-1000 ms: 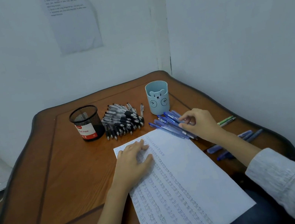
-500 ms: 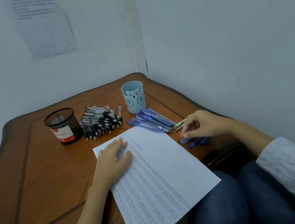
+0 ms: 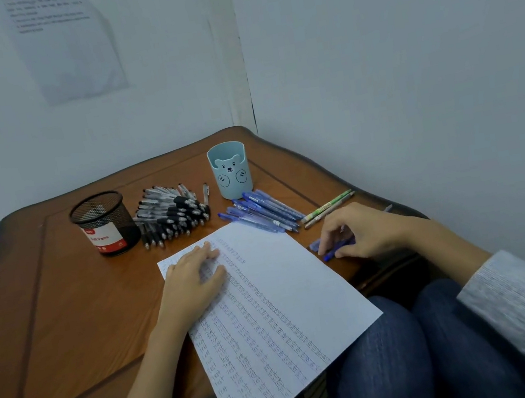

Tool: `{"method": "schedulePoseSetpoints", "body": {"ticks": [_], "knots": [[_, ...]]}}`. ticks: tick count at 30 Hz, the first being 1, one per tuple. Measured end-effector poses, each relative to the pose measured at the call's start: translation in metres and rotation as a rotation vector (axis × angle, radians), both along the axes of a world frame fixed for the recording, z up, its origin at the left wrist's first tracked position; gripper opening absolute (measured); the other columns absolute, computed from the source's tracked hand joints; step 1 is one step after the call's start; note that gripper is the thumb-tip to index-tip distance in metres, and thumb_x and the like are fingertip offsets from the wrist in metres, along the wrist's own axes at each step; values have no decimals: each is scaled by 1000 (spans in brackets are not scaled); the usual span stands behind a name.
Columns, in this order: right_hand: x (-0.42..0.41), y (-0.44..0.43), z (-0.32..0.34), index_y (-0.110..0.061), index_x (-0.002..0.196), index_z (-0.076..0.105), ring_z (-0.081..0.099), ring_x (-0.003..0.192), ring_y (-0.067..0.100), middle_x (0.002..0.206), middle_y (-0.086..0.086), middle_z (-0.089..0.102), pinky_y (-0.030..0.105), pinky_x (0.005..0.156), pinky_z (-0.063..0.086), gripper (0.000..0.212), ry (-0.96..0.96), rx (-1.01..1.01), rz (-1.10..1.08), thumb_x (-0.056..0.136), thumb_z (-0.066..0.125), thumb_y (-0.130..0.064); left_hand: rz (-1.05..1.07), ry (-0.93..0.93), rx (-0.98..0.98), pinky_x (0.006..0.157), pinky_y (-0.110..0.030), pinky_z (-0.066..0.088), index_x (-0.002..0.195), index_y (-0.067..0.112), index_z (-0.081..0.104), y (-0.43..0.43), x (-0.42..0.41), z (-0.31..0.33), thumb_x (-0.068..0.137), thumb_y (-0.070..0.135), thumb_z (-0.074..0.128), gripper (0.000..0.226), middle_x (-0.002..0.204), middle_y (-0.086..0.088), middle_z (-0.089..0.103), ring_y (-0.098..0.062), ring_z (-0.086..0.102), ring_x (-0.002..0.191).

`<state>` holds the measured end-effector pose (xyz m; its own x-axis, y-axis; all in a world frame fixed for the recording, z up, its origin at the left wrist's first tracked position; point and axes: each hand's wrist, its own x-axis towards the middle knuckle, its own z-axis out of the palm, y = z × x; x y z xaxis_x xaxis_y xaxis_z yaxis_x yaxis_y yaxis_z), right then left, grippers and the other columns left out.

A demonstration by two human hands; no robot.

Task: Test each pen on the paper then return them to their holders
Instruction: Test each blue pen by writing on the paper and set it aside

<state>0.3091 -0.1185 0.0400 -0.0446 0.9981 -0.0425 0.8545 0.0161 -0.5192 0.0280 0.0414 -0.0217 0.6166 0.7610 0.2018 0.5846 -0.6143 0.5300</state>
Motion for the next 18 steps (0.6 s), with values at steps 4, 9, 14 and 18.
{"method": "schedulePoseSetpoints", "body": {"ticks": [4,9,14,18], "knots": [[-6,7,-2,-18,100,76,61,95,1,100,-10,70,10,78,49,20,69,90,-38,85,71,-8,2,-20,-5,113,-48,27,129,23,57,0,-1,0,79,53,42,60,146,4,44,-13,36,136],[-22,23,6,-12,107,73,62,92,12,99,-2,67,23,78,55,24,170,369,-105,85,69,-4,11,-28,-16,112,-49,27,129,23,57,0,0,0,80,50,44,58,146,5,43,-13,35,137],[-40,43,23,-15,114,64,66,89,14,103,1,67,20,80,55,23,451,570,-290,92,61,-10,12,-33,-16,112,-48,28,128,23,57,-1,0,1,79,52,42,59,146,5,44,-13,36,136],[-53,54,31,-14,121,51,62,57,13,83,3,62,21,56,55,22,869,542,-314,99,49,-15,16,-24,-23,112,-48,27,129,25,56,0,0,1,80,50,43,56,146,7,43,-11,35,136]]}}
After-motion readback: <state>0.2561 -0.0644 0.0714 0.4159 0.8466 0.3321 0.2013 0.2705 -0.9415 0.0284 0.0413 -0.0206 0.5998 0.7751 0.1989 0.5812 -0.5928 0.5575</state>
